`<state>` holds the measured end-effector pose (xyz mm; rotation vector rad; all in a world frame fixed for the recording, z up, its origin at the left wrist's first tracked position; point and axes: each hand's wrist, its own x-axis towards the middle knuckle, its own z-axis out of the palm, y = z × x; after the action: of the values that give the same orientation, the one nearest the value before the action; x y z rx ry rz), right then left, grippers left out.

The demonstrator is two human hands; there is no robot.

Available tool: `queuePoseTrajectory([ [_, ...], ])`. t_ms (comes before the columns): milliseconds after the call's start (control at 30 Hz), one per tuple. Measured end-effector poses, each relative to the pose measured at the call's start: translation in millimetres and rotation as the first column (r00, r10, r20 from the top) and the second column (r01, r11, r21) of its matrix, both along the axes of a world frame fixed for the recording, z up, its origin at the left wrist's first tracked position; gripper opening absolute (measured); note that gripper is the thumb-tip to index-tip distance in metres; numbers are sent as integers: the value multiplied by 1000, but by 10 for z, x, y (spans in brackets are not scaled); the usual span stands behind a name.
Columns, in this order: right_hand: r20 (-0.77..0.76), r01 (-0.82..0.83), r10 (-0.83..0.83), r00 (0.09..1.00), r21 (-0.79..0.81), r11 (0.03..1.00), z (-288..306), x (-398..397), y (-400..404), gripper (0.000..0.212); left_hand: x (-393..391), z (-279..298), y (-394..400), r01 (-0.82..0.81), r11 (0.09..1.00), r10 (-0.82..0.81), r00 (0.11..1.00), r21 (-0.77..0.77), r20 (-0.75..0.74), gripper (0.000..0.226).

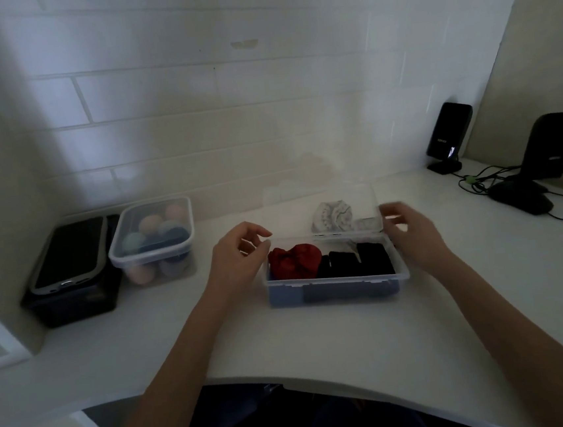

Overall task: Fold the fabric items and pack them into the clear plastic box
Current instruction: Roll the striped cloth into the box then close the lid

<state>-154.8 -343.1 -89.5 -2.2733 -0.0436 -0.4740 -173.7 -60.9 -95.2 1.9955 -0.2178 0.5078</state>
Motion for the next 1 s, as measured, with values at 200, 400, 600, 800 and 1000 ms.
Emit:
queuePoseTrajectory([
  [200,-194,-126,57,979,-366,922,-188,10,13,29,-2,-62,-2,16,999,-16,1000,30,6,9],
  [400,-67,-95,74,995,-408,908,-215,-81,-28,16,-34,-99,-23,38,999,-38,999,1,-17,13],
  [600,7,95,-95,995,-74,993,-160,-99,-45,14,-61,-116,-41,34,999,-35,999,-13,-41,12],
  [800,271,71,-118,955,177,982,228,-211,134,16,-68,-71,-131,10,1000,-9,998,9,-68,12],
  [1000,412,-103,8,911,209,972,640,-241,378,17,-14,55,-234,-15,992,34,987,124,-156,5],
])
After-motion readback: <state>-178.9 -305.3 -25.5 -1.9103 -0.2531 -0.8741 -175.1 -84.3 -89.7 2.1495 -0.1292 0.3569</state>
